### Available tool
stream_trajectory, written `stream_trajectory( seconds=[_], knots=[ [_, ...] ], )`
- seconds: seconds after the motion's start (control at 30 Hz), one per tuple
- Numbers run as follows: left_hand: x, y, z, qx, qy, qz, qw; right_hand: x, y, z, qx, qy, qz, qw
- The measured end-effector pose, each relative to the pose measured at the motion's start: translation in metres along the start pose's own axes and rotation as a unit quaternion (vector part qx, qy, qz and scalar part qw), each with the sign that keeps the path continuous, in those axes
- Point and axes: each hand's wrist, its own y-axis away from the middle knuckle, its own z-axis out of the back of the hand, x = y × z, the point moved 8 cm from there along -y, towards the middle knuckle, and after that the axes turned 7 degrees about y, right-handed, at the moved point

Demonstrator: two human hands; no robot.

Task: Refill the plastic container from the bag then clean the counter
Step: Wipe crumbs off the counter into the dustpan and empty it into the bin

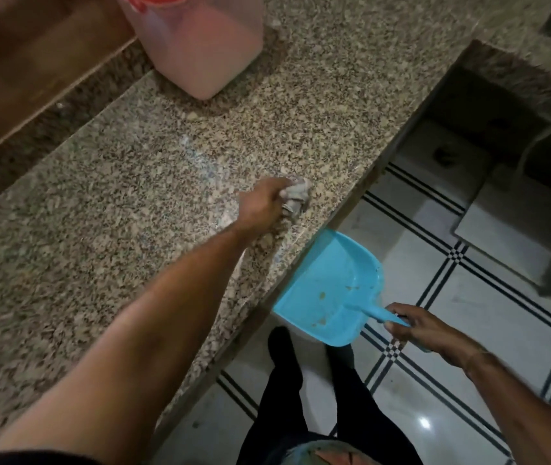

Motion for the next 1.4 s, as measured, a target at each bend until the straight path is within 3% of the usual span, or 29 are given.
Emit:
stream_trajectory(
  seconds=[0.07,0.13,0.3,0.37,0.47,0.57,0.63,0.77,0.87,1.0,1.1,1.2,1.27,1.33,1.4],
  knots=[
    [0.017,0.013,0.032,-0.066,0.070,0.021,0.995,0.005,-0.004,0.002,0.000,0.013,0.006,1.000],
    [0.054,0.041,0.070,-0.157,0.032,0.052,0.986,0.006,-0.011,0.004,0.005,0.024,0.016,1.000],
    [0.164,0.146,0.102,-0.299,-0.009,0.345,0.890,0.009,-0.024,0.010,0.025,0.038,0.035,0.998],
    [0.158,0.164,0.091,-0.320,-0.049,0.387,0.863,0.009,-0.028,0.013,0.043,0.043,0.045,0.997],
    [0.132,0.135,0.063,-0.313,-0.002,0.330,0.891,0.008,-0.031,0.019,0.068,0.062,0.054,0.994],
    [0.076,0.075,0.026,-0.231,0.067,0.207,0.948,0.004,-0.033,0.031,0.087,0.073,0.063,0.992],
    [0.052,0.056,0.010,-0.196,0.084,0.177,0.961,0.001,-0.034,0.039,0.100,0.090,0.066,0.989],
    [0.051,0.093,0.041,-0.303,0.117,0.214,0.921,0.004,-0.032,0.056,0.112,0.123,0.076,0.983],
    [0.086,0.163,0.064,-0.394,0.054,0.295,0.869,0.018,-0.031,0.062,0.106,0.111,0.094,0.984],
    [0.122,0.241,0.049,-0.382,-0.042,0.473,0.793,0.024,-0.037,0.061,0.118,0.111,0.105,0.981],
    [0.111,0.217,0.027,-0.389,-0.026,0.447,0.805,0.020,-0.042,0.059,0.130,0.134,0.106,0.977],
    [0.070,0.154,0.002,-0.363,-0.002,0.336,0.869,0.014,-0.045,0.061,0.140,0.146,0.101,0.974],
    [0.047,0.127,-0.012,-0.336,0.006,0.295,0.895,0.012,-0.047,0.064,0.139,0.153,0.098,0.973],
    [0.044,0.128,-0.009,-0.359,0.027,0.313,0.879,0.012,-0.048,0.068,0.137,0.155,0.100,0.973],
    [0.057,0.160,0.007,-0.409,0.029,0.364,0.836,0.014,-0.049,0.070,0.137,0.151,0.101,0.974]
  ],
)
